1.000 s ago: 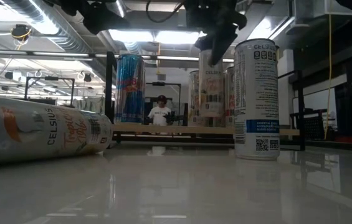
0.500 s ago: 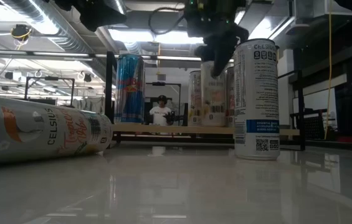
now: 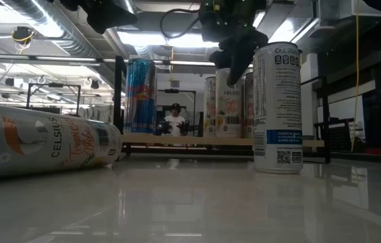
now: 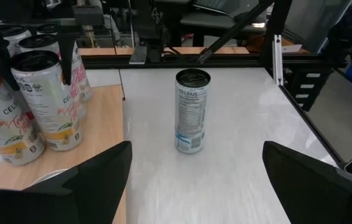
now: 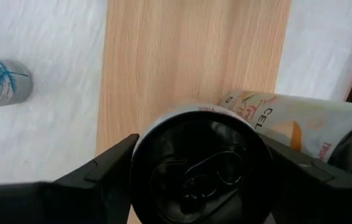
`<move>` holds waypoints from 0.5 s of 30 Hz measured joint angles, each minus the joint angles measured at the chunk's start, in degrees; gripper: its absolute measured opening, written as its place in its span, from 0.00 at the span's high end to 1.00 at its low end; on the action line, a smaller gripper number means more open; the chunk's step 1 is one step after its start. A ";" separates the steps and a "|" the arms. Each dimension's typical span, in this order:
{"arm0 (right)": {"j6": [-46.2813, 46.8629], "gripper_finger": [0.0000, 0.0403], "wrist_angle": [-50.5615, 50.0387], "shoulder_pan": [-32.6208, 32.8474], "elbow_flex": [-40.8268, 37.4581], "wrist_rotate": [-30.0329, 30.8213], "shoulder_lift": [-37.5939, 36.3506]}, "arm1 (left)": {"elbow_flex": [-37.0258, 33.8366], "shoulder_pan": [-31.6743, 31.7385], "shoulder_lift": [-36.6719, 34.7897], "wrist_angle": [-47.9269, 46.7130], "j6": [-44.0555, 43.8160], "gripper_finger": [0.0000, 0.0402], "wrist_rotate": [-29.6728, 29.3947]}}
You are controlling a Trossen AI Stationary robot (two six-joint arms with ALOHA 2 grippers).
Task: Place canned beverage on shelf
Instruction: Put the white-yellow soda can on the shelf aligned with the other white-yellow soda can
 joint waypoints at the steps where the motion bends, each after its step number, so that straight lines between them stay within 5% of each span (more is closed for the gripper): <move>1: 0.01 0.29 -0.03 0.00 -0.02 0.04 0.00 | 0.00 0.00 0.00 0.01 0.00 0.12 0.00; 15: 0.01 0.20 -0.14 0.04 -0.02 0.25 -0.12 | 0.00 0.00 0.00 1.20 0.00 0.12 -0.02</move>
